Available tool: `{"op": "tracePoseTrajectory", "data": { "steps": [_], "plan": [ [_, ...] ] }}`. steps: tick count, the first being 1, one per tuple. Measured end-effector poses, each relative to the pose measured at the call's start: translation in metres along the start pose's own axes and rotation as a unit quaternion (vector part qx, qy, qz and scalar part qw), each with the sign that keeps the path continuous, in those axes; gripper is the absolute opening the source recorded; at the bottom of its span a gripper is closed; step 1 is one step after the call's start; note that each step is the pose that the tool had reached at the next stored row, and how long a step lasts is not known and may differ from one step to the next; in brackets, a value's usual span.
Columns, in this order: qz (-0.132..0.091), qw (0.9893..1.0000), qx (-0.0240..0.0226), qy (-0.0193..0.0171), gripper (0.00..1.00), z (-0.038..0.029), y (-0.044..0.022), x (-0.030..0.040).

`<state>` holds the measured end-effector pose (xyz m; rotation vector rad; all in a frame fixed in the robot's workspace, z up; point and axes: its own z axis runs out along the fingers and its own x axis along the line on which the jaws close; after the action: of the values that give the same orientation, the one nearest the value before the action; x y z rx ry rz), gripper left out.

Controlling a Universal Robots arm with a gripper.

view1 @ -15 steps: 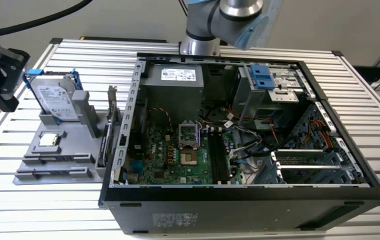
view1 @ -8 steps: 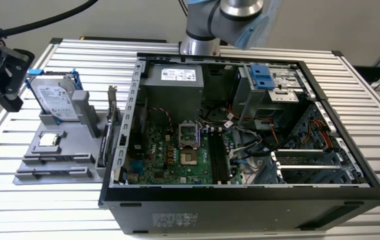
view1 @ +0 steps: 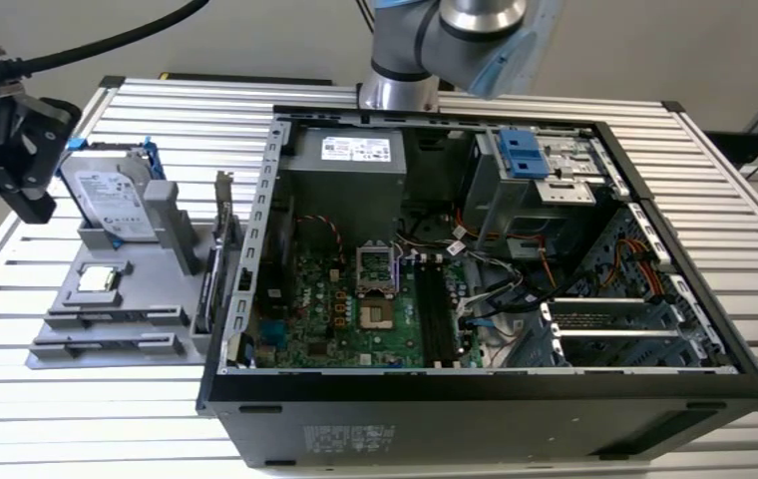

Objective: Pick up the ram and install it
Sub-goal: 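Pick up the ram and move it above insertion slot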

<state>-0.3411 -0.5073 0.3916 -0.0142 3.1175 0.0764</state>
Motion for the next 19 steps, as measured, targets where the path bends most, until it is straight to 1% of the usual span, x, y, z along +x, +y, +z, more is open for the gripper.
{"op": "tracePoseTrajectory", "data": {
  "steps": [8, 13, 19],
  "plan": [
    [0.000, 1.0000, 0.0000, 0.0000, 0.00, 0.0001, 0.0000, -0.0069],
    [0.003, 1.0000, 0.0001, -0.0001, 0.00, 0.0002, -0.0001, -0.0076],
    [0.022, 0.9997, 0.0005, -0.0011, 0.00, 0.0002, -0.0001, -0.0076]
  ]
}}
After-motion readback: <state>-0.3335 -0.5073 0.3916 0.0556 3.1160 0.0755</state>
